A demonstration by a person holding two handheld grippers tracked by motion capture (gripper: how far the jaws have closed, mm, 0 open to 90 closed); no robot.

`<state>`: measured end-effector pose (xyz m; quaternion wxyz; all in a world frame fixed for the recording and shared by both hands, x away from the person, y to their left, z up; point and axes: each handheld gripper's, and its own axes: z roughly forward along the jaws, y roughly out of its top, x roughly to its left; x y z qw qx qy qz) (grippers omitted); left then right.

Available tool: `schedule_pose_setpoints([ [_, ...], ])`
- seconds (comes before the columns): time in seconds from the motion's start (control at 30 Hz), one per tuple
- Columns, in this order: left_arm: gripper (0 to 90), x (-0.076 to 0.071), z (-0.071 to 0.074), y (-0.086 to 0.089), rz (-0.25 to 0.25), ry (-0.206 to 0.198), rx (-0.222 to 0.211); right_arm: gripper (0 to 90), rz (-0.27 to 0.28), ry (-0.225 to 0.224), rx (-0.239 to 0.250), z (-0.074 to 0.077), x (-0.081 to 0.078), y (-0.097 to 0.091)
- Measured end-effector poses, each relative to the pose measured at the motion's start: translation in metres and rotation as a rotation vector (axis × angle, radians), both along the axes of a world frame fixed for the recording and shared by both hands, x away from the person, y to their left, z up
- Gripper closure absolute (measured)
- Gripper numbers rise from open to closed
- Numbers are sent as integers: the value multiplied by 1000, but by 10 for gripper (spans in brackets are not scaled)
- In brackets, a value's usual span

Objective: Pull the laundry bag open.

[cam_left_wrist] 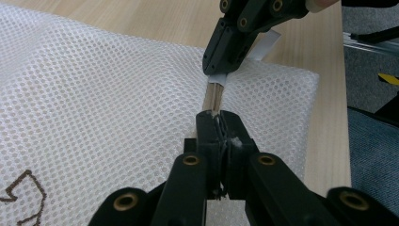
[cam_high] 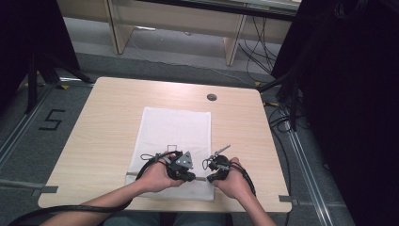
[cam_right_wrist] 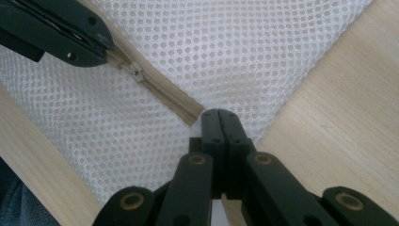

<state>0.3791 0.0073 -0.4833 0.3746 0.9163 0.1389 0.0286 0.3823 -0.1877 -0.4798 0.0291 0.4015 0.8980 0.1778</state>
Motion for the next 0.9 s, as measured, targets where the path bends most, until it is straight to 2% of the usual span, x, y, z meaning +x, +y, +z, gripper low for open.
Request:
schedule_pose_setpoints([
  [0.17, 874, 0, 1, 0, -11, -12, 5, 900, 0, 2, 0, 0, 0, 0],
  [0.27, 874, 0, 2, 1, -5, -2, 6, 900, 0, 4, 1, 0, 0, -1],
  [0.37, 873, 0, 4, 3, -13, -16, 12, 900, 0, 4, 1, 0, 0, 0],
  [0.43, 874, 0, 4, 4, -7, -5, 19, 900, 2, 4, 3, 0, 0, -1],
  [0.9, 873, 1, 6, 6, -18, -8, 17, 900, 0, 6, 4, 0, 0, -1],
])
